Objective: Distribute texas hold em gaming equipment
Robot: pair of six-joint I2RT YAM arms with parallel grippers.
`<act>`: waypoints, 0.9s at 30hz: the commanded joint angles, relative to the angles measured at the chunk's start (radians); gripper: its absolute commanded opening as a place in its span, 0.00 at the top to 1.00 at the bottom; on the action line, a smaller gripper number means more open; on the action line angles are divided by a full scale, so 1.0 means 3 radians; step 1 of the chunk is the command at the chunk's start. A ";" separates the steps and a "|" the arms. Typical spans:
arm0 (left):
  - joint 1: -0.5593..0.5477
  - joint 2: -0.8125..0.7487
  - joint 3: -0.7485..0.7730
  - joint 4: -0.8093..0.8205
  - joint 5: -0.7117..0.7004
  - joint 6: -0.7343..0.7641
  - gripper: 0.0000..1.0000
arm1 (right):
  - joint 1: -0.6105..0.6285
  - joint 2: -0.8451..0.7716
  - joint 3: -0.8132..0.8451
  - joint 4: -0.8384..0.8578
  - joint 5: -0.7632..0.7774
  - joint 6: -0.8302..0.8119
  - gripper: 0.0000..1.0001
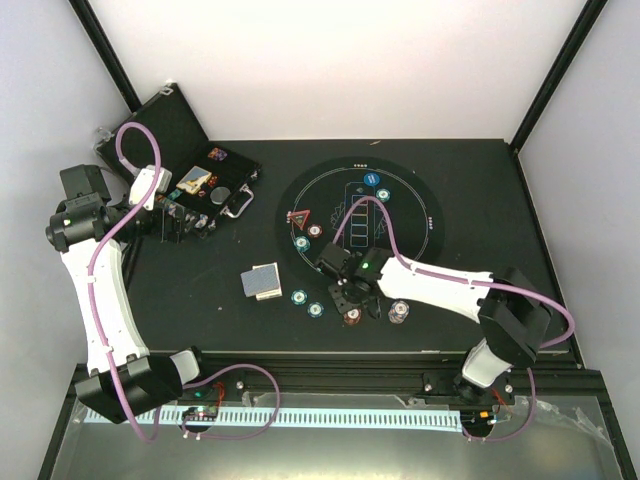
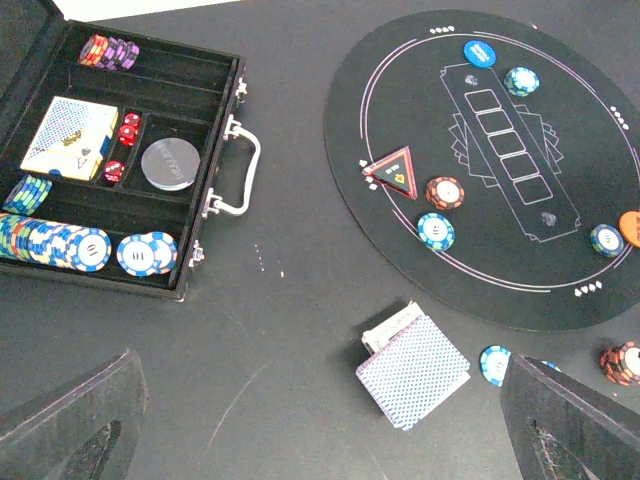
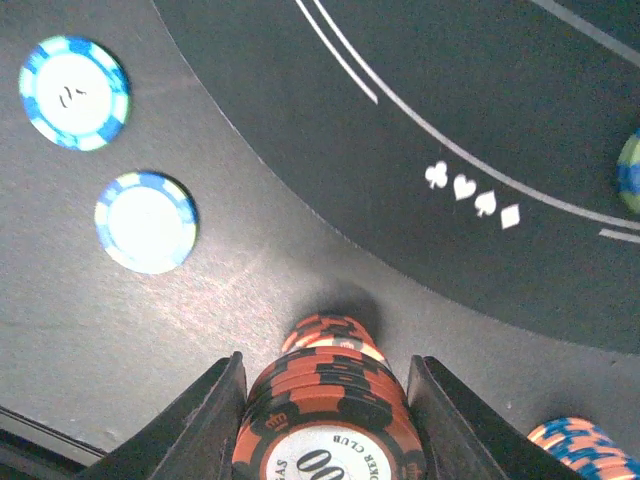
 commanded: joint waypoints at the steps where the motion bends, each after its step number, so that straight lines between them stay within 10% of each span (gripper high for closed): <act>1: 0.0020 -0.0050 0.0143 -0.0016 0.0090 0.0001 0.01 | -0.0048 -0.0033 0.0335 -0.0204 0.0208 -0.0142 0.63; 21: 0.0022 -0.0014 0.0210 -0.0055 0.0013 -0.0013 0.01 | -0.1552 0.2405 0.3525 -0.0669 0.0325 -0.0786 0.64; 27: 0.0022 -0.0026 0.0217 -0.0041 -0.0002 -0.0006 0.01 | -0.1744 0.2697 0.3684 -0.0537 0.0295 -0.0751 0.64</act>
